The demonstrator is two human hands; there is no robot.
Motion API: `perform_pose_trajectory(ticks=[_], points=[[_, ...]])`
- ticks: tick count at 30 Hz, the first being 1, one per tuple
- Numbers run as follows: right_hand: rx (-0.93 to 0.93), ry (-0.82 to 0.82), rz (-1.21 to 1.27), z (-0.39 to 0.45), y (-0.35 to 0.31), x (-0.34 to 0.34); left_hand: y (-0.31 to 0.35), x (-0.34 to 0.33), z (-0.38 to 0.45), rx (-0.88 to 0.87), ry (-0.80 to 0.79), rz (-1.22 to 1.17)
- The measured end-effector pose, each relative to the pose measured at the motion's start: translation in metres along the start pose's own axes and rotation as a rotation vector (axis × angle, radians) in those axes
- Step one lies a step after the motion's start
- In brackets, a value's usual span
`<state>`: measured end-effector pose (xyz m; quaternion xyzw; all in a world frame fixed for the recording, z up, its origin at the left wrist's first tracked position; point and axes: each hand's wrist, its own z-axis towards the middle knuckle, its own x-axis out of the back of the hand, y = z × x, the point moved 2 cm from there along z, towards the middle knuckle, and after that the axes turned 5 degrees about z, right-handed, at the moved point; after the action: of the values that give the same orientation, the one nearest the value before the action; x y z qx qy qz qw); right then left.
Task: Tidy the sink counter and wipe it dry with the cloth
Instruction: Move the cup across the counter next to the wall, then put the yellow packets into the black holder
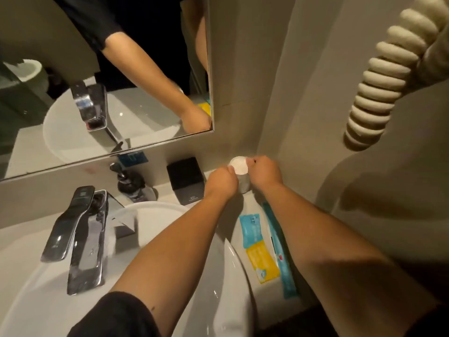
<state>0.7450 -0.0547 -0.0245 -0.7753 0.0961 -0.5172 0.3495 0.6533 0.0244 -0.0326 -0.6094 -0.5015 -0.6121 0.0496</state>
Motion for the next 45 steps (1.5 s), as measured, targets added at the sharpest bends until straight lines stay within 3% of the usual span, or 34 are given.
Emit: perform_pose_trajectory(ticks=[8, 12, 16, 21, 26, 33, 36, 42, 45], points=[[-0.022, 0.04, 0.082, 0.016, 0.004, -0.011, 0.0, -0.005, 0.015, 0.008, 0.017, -0.037], [-0.049, 0.058, 0.034, 0.005, 0.004, -0.005, -0.002, 0.003, 0.004, -0.002, -0.053, -0.028], [0.056, 0.111, -0.073, -0.05, 0.015, 0.012, -0.025, 0.025, -0.04, -0.201, -0.046, 0.125], [0.041, -0.05, -0.392, -0.149, 0.064, 0.002, -0.07, 0.021, -0.099, -0.578, -0.037, 0.517], [0.072, -0.17, -0.571, -0.19, 0.082, -0.026, -0.087, 0.01, -0.096, -0.644, 0.019, 0.599], [-0.022, -0.141, -0.558, -0.194, 0.088, -0.035, -0.086, 0.012, -0.098, -0.703, 0.082, 0.631], [-0.065, -0.187, -0.454, -0.189, 0.087, -0.033, -0.087, 0.013, -0.099, -0.702, 0.078, 0.608], [-0.232, -0.111, 0.18, -0.146, 0.068, -0.013, -0.088, 0.011, -0.098, -0.708, 0.11, 0.598], [-0.252, -0.11, 0.148, -0.12, 0.061, -0.017, -0.087, 0.011, -0.098, -0.71, 0.141, 0.607]])
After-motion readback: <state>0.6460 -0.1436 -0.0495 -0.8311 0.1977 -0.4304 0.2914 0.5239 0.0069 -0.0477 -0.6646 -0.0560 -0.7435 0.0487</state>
